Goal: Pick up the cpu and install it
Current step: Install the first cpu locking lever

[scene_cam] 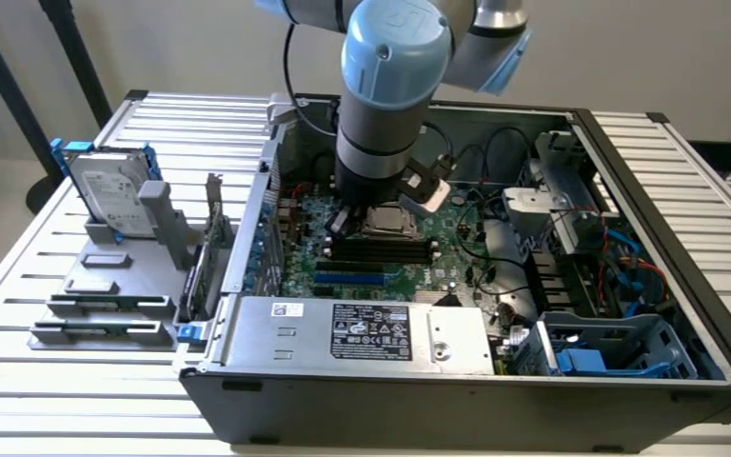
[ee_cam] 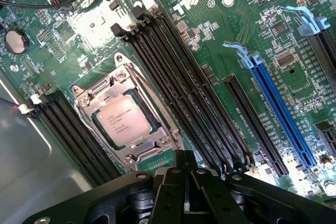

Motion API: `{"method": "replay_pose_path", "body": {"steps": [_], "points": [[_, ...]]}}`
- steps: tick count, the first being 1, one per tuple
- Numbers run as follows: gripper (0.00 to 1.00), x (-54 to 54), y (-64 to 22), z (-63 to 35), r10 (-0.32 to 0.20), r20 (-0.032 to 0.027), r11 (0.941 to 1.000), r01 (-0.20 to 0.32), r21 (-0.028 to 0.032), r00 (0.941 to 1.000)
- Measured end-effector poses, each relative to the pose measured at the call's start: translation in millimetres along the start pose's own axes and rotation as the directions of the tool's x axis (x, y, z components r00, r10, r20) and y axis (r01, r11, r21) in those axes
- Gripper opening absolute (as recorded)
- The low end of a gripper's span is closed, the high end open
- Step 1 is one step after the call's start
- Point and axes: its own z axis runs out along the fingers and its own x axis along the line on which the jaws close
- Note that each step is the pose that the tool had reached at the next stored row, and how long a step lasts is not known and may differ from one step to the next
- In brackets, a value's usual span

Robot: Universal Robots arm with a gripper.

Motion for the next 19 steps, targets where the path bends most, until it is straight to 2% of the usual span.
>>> {"method": "replay_pose_path", "body": {"steps": [6,13,19], "points": [[0.11,2.6,-2.2,3.6,0.001,0.0149,0.9999,-0.001,-0.0101,0.9999],[0.11,3.7,-3.5,7.0,0.002,0.0242,0.9999,-0.001,-0.0164,0.9997],[0.11,4.8,-4.3,10.6,0.002,0.0285,0.9998,-0.001,-0.0201,0.9996]]}}
